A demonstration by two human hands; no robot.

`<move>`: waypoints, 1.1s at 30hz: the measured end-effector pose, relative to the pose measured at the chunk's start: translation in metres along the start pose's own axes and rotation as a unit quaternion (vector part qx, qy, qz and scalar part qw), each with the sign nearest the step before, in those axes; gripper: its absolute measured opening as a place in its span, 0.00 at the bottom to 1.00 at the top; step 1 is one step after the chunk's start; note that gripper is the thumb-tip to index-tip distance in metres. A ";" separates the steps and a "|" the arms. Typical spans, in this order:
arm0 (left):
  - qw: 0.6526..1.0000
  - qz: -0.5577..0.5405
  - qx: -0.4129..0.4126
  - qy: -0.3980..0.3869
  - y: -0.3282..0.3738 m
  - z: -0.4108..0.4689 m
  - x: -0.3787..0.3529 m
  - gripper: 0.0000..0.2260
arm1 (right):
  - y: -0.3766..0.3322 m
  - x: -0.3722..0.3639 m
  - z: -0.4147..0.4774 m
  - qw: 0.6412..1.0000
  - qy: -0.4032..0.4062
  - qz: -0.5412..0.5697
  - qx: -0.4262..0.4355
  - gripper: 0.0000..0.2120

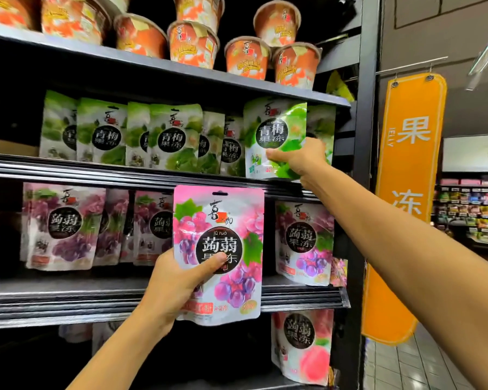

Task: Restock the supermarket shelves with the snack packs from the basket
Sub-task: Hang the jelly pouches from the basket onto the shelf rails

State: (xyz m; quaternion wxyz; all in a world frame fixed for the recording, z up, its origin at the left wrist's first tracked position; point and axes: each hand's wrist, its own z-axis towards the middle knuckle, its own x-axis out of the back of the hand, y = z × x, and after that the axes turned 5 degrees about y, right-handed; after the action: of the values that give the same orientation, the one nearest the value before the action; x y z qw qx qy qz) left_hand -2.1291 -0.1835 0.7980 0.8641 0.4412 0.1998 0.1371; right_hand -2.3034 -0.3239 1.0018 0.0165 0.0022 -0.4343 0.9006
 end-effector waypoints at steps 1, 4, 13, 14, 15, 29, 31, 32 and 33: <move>1.000 0.001 0.000 -0.003 -0.001 -0.001 0.000 0.24 | 0.003 0.001 -0.002 1.000 0.002 -0.004 0.000 0.32; 1.000 0.005 -0.004 -0.005 -0.004 -0.004 0.000 0.23 | 0.009 0.008 -0.005 1.000 -0.003 -0.007 0.001 0.32; 1.000 0.002 0.001 -0.005 -0.006 -0.003 -0.003 0.20 | 0.017 0.035 -0.013 0.987 0.036 -0.143 0.065 0.33; 1.000 0.000 0.003 -0.004 -0.006 -0.002 -0.005 0.20 | 0.017 0.035 -0.012 0.985 0.043 -0.153 0.065 0.35; 1.000 -0.003 0.004 -0.003 -0.006 -0.002 -0.006 0.20 | 0.018 0.035 -0.012 0.983 0.052 -0.164 0.071 0.36; 1.000 -0.011 0.008 -0.006 -0.001 -0.006 -0.013 0.16 | 0.031 0.023 -0.014 0.968 0.097 -0.212 0.090 0.32; 1.000 -0.015 0.018 -0.004 -0.001 -0.005 -0.015 0.17 | 0.034 0.023 -0.020 0.971 0.111 -0.184 0.106 0.29; 1.000 -0.017 0.022 -0.004 -0.001 -0.005 -0.016 0.17 | 0.037 0.024 -0.026 0.969 0.123 -0.171 0.129 0.27; 1.000 -0.019 0.023 -0.003 -0.001 -0.004 -0.017 0.18 | 0.040 0.024 -0.032 0.965 0.133 -0.160 0.161 0.25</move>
State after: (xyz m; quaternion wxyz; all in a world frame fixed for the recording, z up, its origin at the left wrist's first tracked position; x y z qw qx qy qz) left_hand -2.1457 -0.1880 0.7984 0.8566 0.4579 0.2084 0.1147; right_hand -2.3288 -0.3228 0.9507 0.2176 -0.0458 -0.2715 0.9364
